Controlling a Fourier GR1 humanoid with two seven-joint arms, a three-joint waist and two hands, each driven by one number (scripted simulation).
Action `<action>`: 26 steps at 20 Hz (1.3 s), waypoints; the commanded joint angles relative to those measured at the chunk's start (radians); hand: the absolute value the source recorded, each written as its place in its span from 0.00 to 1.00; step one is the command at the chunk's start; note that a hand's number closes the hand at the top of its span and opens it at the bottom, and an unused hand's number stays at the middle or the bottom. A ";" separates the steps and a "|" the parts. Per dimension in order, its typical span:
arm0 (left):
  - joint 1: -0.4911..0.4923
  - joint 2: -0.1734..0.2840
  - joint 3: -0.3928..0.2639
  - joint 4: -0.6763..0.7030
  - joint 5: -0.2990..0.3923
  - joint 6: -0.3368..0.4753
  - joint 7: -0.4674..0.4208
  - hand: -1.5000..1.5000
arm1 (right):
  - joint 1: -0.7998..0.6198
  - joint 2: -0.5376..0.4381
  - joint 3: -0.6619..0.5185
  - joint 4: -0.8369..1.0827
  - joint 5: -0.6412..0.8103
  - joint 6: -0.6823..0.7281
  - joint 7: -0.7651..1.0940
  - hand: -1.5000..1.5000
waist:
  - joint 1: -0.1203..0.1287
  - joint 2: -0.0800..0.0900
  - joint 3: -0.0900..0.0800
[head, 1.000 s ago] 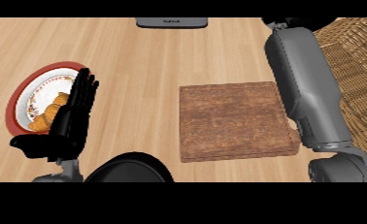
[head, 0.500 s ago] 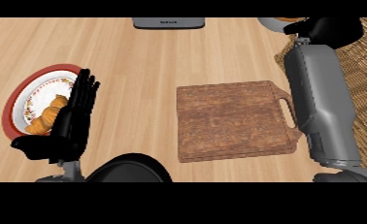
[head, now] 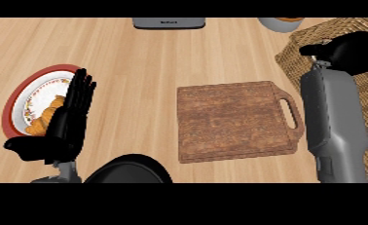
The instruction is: Pick the cupcake from the cutting board and place it in the basket
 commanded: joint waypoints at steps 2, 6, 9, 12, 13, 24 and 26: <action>0.041 -0.007 -0.029 -0.037 -0.029 0.002 -0.007 0.50 | 0.104 0.023 0.000 -0.066 -0.043 0.049 0.046 1.00 | 0.009 0.002 0.000; 0.030 -0.016 -0.025 -0.036 -0.005 -0.013 0.014 0.50 | 0.119 0.015 0.006 -0.081 -0.056 -0.007 0.061 1.00 | 0.013 0.004 0.000; 0.035 -0.009 -0.010 -0.061 0.014 -0.021 0.032 0.50 | 0.172 -0.002 -0.017 -0.120 -0.118 0.000 0.005 1.00 | 0.011 0.003 0.000; -0.075 0.002 0.003 -0.022 -0.023 0.010 0.085 0.50 | 0.140 -0.049 -0.040 -0.051 -0.159 -0.030 -0.027 1.00 | 0.013 0.005 0.001; -0.019 0.022 0.047 0.008 0.028 -0.035 0.014 0.50 | 0.228 0.013 -0.017 -0.142 -0.139 -0.068 -0.015 1.00 | 0.009 0.003 0.000; 0.039 -0.026 -0.019 -0.034 -0.042 0.007 0.005 0.50 | 0.324 -0.016 -0.083 -0.106 -0.252 -0.130 -0.095 0.00 | 0.012 0.004 0.000; 0.069 -0.036 -0.022 -0.007 -0.027 -0.021 -0.066 0.50 | 0.324 -0.001 -0.029 -0.169 -0.242 -0.097 -0.059 0.00 | 0.012 0.004 0.000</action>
